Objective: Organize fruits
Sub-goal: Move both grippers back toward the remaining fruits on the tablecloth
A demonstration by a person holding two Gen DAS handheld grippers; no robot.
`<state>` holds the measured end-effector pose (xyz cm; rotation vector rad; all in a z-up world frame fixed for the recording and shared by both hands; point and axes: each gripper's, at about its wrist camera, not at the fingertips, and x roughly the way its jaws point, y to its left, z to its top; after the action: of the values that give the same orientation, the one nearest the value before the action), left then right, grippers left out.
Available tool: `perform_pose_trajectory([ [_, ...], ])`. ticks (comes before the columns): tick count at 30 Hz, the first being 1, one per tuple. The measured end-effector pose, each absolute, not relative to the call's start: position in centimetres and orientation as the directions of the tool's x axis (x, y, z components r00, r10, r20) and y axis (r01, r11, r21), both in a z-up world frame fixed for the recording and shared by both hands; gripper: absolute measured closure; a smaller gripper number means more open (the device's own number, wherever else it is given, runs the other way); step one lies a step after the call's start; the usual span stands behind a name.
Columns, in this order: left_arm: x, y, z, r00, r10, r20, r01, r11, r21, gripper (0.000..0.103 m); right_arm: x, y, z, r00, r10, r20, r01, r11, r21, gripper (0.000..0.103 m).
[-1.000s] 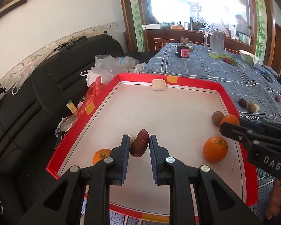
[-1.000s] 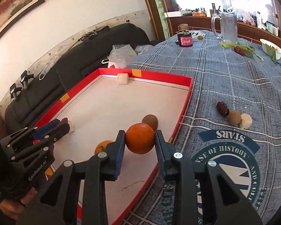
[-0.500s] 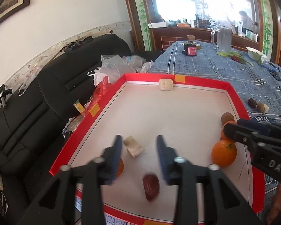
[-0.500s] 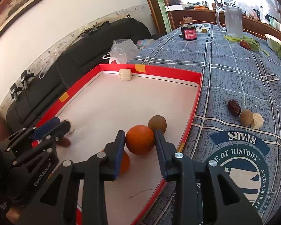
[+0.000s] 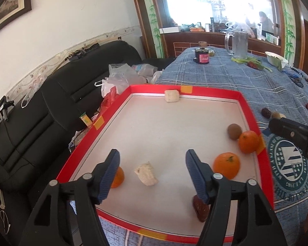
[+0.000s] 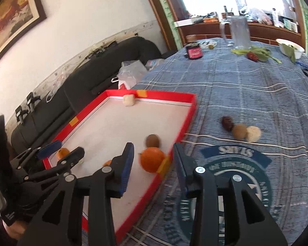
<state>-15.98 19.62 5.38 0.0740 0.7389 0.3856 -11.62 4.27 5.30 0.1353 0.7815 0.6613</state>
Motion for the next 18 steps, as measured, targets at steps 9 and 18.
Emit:
perform_pose_trajectory([
  [9,-15.8,17.4,5.7,0.682,0.348,-0.643,-0.285,0.936,0.205,0.03,-10.6,-3.5,5.9,0.601,0.54,-0.589,-0.397,0.841,0.367,0.061],
  [18,-15.4,14.7,6.0,0.693,0.325,-0.643,-0.233,0.946,0.227,0.026,-9.8,-13.0,5.3,0.674,0.44,-0.593,-0.229,0.888,0.399,0.059],
])
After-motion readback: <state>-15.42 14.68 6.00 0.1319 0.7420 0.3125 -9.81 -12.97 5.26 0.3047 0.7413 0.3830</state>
